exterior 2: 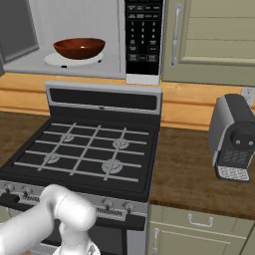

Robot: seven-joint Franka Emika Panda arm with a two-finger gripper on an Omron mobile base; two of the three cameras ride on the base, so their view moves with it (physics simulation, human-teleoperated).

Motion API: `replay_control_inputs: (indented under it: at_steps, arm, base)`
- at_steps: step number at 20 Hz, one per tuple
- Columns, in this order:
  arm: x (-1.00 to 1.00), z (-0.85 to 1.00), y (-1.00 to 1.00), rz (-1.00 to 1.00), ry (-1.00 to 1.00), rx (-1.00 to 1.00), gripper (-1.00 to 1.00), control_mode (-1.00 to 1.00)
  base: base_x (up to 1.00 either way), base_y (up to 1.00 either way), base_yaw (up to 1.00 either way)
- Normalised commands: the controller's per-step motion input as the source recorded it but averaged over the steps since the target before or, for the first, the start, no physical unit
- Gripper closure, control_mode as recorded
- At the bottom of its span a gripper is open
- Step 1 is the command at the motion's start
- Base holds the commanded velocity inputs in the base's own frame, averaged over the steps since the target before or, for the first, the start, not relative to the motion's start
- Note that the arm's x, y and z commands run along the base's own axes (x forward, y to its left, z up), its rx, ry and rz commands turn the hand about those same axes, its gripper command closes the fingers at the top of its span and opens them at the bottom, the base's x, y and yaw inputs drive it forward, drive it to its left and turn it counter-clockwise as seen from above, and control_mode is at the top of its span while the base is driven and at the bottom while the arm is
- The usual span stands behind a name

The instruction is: Open the microwave, place the bowl with waffle inside the microwave, then close the microwave door and turn it on.

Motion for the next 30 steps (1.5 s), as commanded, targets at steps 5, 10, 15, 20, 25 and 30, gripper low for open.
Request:
replay_control_inputs:
  at_steps: [5, 10, 15, 20, 25, 30]
  arm:
    - [0.92, 0.3, -0.49, -0.22, 0.0, 0.0, -1.0, -1.0]
    - [0.49, 0.15, -0.95, -0.19, -0.02, 0.0, -1.0, -1.0]
    - [0.03, 0.0, -1.0, -0.02, -0.1, 0.0, -1.0, -1.0]
    - [0.0, 0.0, -1.0, 0.0, -0.14, 0.0, -1.0, -1.0]
    - [0.28, 0.02, -1.0, 0.0, -0.1, 0.0, -1.0, -1.0]
    - [0.66, 0.29, -1.0, 0.03, -0.11, 0.0, -1.0, -1.0]
  base:
    - [0.0, 0.0, 0.0]
    - [0.0, 0.0, 0.0]
    - [0.0, 0.0, 0.0]
    - [0.0, 0.0, 0.0]
    - [0.0, 0.0, 0.0]
    - [0.0, 0.0, 0.0]
